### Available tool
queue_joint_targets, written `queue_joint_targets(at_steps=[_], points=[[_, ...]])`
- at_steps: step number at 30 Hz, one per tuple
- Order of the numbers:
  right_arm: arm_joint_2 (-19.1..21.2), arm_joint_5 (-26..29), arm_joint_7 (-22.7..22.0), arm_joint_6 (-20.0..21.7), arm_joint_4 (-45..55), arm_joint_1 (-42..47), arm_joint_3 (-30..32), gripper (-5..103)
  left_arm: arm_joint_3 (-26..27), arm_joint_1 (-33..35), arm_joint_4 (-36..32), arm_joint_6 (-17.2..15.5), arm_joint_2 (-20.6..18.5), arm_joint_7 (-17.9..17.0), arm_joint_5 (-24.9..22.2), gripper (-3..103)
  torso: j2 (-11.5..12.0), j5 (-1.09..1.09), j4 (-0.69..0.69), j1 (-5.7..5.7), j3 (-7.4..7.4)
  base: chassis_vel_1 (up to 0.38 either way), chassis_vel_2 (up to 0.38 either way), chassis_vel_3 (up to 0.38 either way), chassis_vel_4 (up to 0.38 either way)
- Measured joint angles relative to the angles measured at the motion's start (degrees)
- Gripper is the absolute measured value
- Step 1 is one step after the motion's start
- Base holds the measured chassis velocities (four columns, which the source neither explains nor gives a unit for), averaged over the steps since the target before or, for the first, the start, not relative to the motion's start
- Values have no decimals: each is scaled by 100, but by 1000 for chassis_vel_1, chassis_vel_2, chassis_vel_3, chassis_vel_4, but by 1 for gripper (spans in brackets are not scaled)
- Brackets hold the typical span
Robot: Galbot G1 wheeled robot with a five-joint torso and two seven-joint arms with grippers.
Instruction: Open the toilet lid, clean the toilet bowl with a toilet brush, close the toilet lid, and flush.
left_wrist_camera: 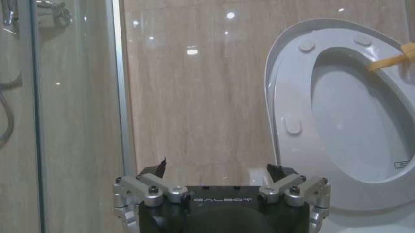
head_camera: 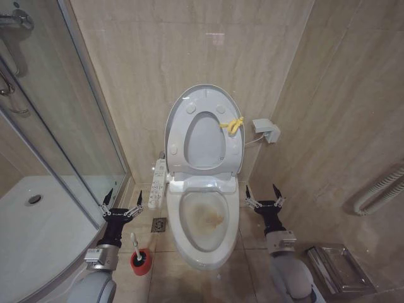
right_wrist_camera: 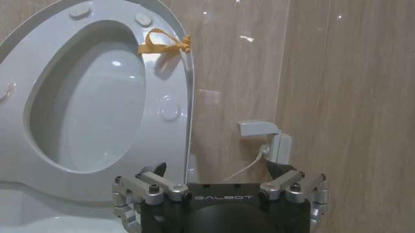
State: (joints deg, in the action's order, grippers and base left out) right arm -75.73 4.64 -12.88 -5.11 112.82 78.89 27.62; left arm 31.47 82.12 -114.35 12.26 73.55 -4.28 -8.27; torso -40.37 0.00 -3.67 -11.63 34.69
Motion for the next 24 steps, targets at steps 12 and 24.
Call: queue_joint_targets(at_steps=[12, 24], points=[[-105, -35, -102, 47, 62, 37, -29, 100, 0, 0, 0, 0, 0, 0, 0, 100, 0, 0, 1, 0, 0, 0, 0, 0, 0], [-107, -48, -114, 58, 67, 38, -36, 100, 0, 0, 0, 0, 0, 0, 0, 100, 0, 0, 1, 0, 0, 0, 0, 0, 0]])
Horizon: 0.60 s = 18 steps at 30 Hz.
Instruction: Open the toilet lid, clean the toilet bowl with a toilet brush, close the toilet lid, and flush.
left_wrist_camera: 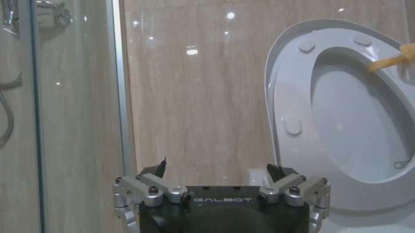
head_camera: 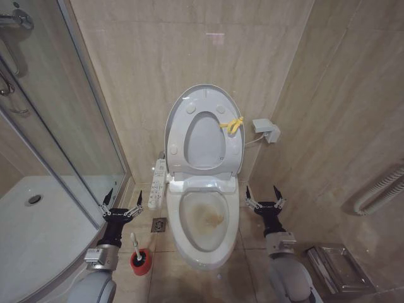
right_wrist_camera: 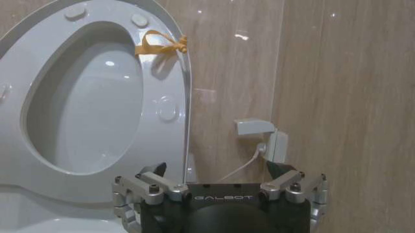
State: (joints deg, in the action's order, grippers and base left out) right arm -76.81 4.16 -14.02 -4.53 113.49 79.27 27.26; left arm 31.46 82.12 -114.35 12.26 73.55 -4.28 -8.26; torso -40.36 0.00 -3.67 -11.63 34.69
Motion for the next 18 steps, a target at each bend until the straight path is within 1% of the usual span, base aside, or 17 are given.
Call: queue_joint_targets(at_steps=[18], points=[[1, -7, -6, 4, 1, -1, -2, 100, 0, 0, 0, 0, 0, 0, 0, 100, 0, 0, 0, 0, 0, 0, 0, 0, 0]])
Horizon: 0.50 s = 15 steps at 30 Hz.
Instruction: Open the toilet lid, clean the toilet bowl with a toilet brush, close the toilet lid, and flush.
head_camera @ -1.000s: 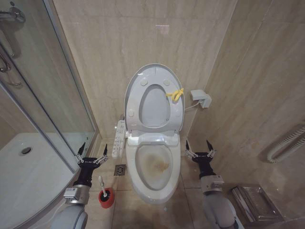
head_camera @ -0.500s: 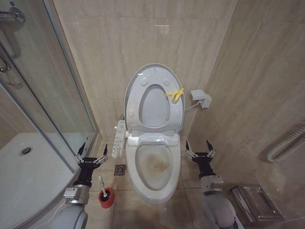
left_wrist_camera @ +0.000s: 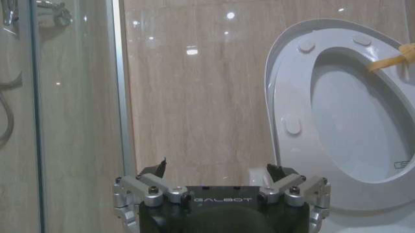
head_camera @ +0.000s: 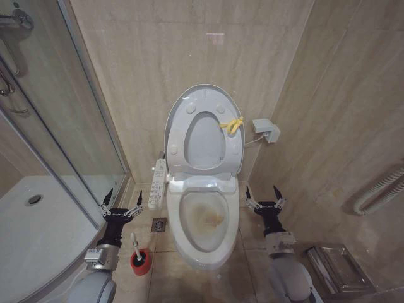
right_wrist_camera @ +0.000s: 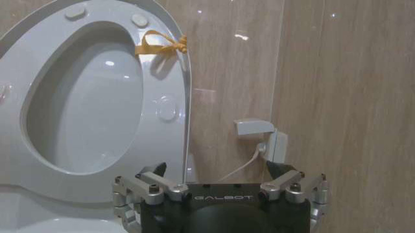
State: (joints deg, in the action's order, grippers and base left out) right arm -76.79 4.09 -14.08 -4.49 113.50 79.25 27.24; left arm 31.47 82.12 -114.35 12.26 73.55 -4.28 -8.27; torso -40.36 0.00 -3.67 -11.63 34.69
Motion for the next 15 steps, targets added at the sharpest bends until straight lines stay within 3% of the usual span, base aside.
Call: queue_joint_targets(at_steps=[15], points=[[0, 0, 0, 0, 0, 0, 0, 100, 0, 0, 0, 0, 0, 0, 0, 100, 0, 0, 0, 0, 0, 0, 0, 0, 0]])
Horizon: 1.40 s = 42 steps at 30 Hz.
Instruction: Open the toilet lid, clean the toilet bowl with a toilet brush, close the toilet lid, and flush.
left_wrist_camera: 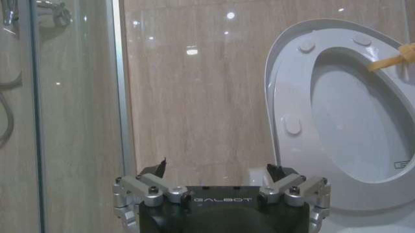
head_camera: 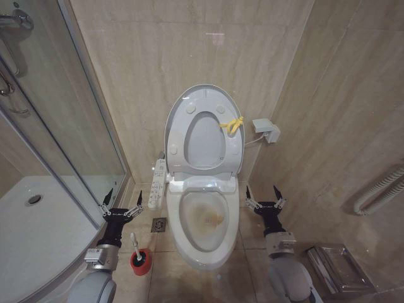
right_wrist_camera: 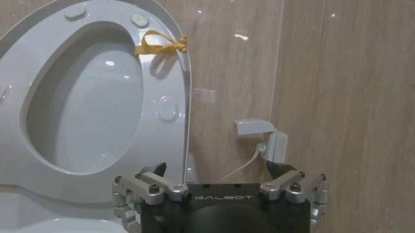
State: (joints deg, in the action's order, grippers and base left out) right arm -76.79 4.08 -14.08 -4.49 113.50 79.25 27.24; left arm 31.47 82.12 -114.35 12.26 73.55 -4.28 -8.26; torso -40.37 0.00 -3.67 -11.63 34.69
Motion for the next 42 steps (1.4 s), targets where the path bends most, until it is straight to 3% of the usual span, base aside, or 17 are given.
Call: queue_joint_targets(at_steps=[42], points=[[0, 0, 0, 0, -1, -1, 0, 100, 0, 0, 0, 0, 0, 0, 0, 100, 0, 0, 0, 0, 0, 0, 0, 0, 0]])
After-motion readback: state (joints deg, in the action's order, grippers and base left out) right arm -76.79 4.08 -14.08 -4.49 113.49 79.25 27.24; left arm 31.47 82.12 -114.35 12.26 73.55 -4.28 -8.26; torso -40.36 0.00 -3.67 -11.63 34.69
